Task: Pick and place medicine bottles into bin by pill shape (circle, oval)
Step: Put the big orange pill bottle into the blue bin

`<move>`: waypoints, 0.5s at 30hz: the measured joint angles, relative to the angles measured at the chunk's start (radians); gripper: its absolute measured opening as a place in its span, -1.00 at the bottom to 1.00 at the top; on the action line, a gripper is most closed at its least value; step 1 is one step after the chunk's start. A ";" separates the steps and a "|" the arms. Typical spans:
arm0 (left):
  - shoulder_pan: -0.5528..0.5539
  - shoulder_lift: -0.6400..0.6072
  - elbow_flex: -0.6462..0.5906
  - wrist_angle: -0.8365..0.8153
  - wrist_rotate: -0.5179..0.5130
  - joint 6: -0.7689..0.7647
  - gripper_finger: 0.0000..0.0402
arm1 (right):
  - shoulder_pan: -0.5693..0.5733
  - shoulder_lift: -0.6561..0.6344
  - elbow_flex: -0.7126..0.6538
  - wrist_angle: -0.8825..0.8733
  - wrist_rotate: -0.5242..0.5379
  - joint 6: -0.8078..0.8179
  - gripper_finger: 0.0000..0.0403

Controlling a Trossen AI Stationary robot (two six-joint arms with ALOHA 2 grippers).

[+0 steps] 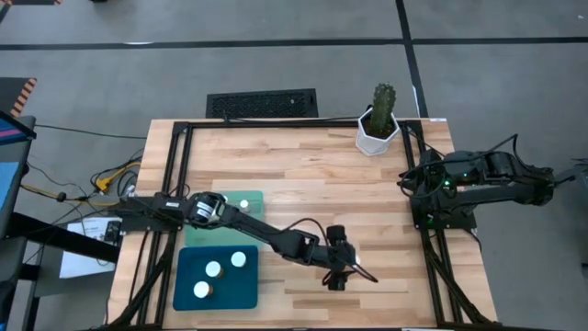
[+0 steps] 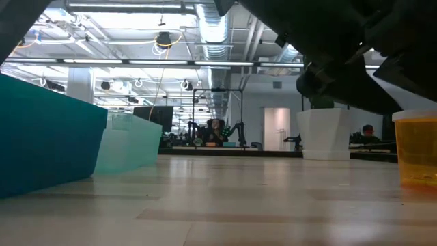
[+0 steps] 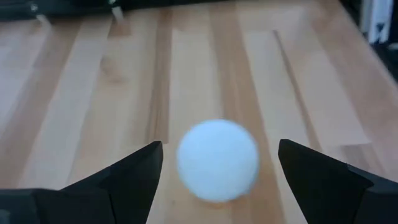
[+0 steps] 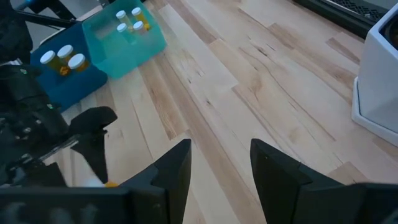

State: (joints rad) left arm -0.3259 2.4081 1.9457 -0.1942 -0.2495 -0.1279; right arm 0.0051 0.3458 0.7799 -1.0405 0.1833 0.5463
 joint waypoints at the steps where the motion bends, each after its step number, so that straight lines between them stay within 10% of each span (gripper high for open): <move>1: 0.001 0.000 0.000 -0.007 -0.006 -0.001 0.56 | 0.000 0.000 0.000 0.000 0.000 0.000 -0.13; 15: 0.000 0.000 0.000 -0.010 -0.019 -0.008 0.56 | 0.000 0.000 0.000 0.000 0.000 -0.001 -0.13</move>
State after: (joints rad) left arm -0.3256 2.4081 1.9457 -0.2045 -0.2684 -0.1358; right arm 0.0051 0.3458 0.7799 -1.0408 0.1833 0.5449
